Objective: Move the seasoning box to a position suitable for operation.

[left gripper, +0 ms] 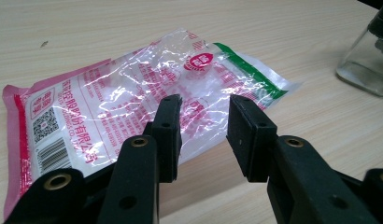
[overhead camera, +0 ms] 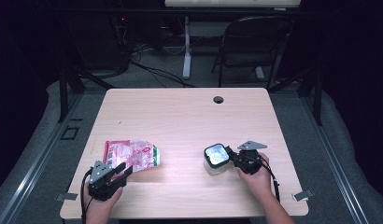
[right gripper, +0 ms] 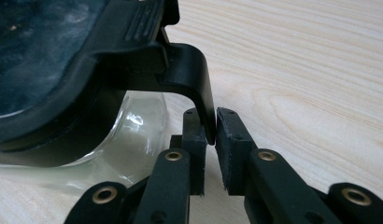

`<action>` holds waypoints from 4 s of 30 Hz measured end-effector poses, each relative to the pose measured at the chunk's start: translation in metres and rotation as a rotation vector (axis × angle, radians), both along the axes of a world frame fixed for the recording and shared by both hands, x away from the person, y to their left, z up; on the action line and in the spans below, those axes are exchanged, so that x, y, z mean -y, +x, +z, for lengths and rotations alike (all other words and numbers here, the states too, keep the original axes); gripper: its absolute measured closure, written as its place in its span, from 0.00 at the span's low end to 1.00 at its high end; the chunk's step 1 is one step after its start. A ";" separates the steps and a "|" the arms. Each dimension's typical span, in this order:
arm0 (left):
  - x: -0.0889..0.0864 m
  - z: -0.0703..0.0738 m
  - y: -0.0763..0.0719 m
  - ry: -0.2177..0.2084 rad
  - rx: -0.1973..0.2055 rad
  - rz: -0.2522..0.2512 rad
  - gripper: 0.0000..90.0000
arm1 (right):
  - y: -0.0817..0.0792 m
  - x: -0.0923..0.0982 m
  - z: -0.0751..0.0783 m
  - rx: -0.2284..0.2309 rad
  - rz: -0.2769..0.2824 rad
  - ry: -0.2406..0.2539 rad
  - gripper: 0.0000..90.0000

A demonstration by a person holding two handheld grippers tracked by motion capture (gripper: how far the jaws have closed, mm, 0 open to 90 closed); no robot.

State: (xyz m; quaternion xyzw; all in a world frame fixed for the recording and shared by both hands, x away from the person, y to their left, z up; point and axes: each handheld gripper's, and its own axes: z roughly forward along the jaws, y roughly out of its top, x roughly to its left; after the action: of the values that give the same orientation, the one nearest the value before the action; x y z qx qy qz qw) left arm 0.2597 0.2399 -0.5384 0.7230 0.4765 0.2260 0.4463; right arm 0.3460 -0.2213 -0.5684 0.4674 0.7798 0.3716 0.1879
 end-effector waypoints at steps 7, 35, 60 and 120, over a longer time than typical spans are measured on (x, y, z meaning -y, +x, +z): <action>0.008 0.002 -0.003 0.015 0.008 -0.022 0.72 | -0.010 -0.004 0.002 -0.020 0.008 0.002 0.91; 0.040 -0.001 0.002 0.043 0.001 -0.135 0.63 | -0.055 -0.045 0.006 -0.069 0.124 0.004 0.89; 0.075 0.010 0.002 0.052 -0.032 -0.242 0.84 | -0.070 -0.030 0.059 -0.029 0.124 0.115 0.91; 0.147 0.014 0.018 0.031 -0.124 -0.496 0.99 | -0.060 -0.042 0.064 -0.059 0.135 0.171 0.88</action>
State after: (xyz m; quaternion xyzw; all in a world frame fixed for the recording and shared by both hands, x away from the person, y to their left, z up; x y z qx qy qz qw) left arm 0.2775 0.0925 -0.5246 0.8368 0.3075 0.0722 0.4471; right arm 0.2864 -0.1796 -0.5046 0.4389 0.7801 0.4347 0.0990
